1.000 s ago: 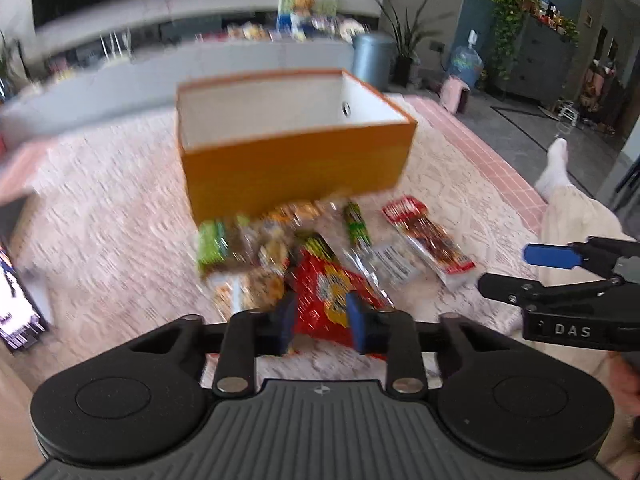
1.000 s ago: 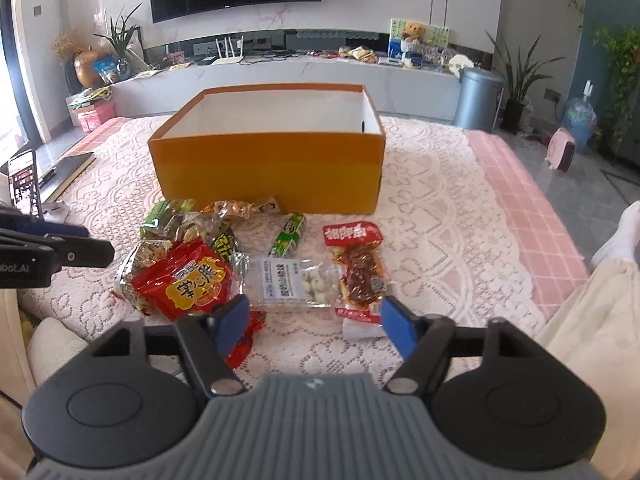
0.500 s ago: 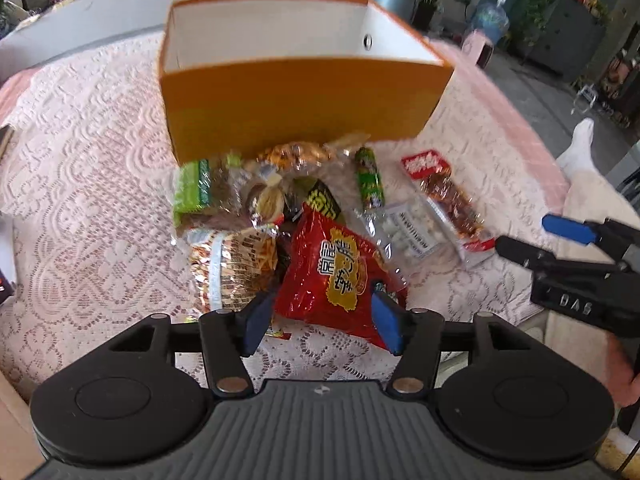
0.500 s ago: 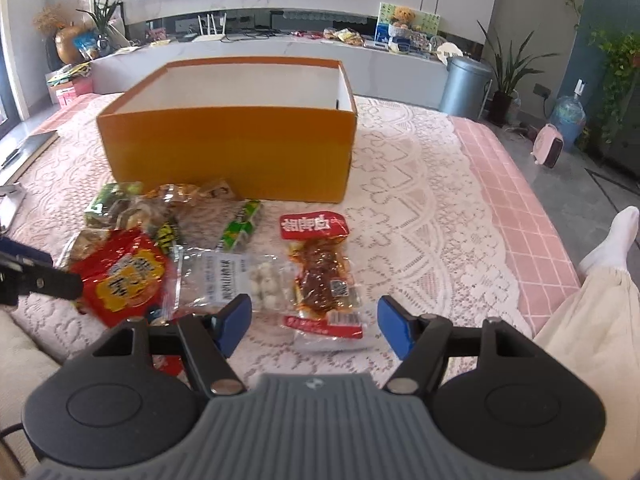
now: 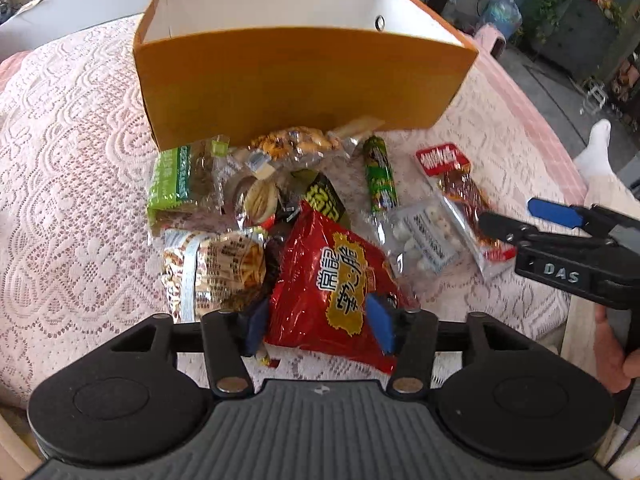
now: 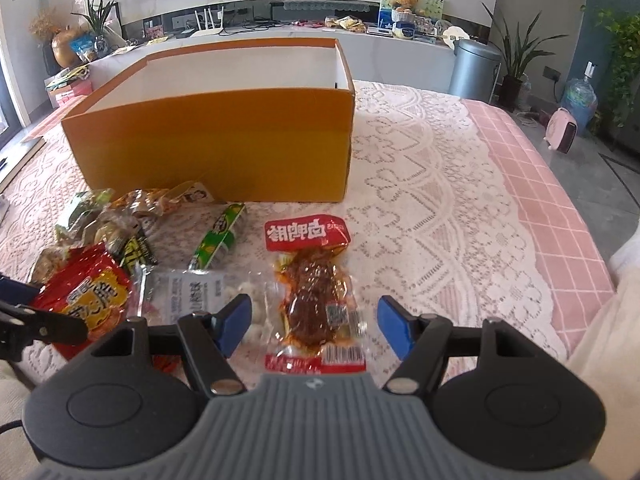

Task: Organize snacks
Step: 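Grasp the red chip bag with the left tool while the right tool grasps the red-labelled meat pack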

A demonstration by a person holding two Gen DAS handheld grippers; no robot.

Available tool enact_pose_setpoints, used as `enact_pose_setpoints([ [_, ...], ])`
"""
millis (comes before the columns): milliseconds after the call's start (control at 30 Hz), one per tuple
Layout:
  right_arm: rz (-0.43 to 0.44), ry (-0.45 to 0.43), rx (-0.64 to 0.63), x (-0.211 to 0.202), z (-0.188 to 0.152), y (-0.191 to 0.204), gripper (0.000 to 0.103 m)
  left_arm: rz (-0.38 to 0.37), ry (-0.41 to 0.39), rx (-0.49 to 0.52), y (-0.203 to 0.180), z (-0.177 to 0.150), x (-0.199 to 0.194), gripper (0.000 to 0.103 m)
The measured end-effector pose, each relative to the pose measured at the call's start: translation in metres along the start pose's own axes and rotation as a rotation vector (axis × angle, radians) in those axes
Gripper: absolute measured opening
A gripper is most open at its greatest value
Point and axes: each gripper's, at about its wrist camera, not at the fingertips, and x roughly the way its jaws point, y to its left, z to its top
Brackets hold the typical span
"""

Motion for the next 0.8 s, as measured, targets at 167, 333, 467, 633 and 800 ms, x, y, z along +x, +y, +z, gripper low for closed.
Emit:
enact_pose_setpoints([
  [167,0.011,0.02,0.024,0.017,0.0,-0.007,0.059,-0.027,-0.091,-0.026,0.0,0.004,-0.014,0.05],
  [333,0.044,0.048,0.052,0.029,-0.003,-0.008,0.059,-0.078,-0.1,-0.064,0.0,0.01,-0.013,0.052],
  [467,0.052,0.041,0.056,0.032,-0.004,-0.008,0.059,-0.092,-0.078,-0.084,-0.004,0.012,0.0,0.052],
  [633,0.049,0.041,0.052,0.037,-0.005,-0.005,0.056,-0.103,-0.039,-0.109,-0.004,0.01,0.014,0.048],
  [800,0.042,0.01,0.019,0.033,-0.006,-0.001,0.04,-0.114,-0.054,-0.114,-0.004,0.006,0.009,0.032],
])
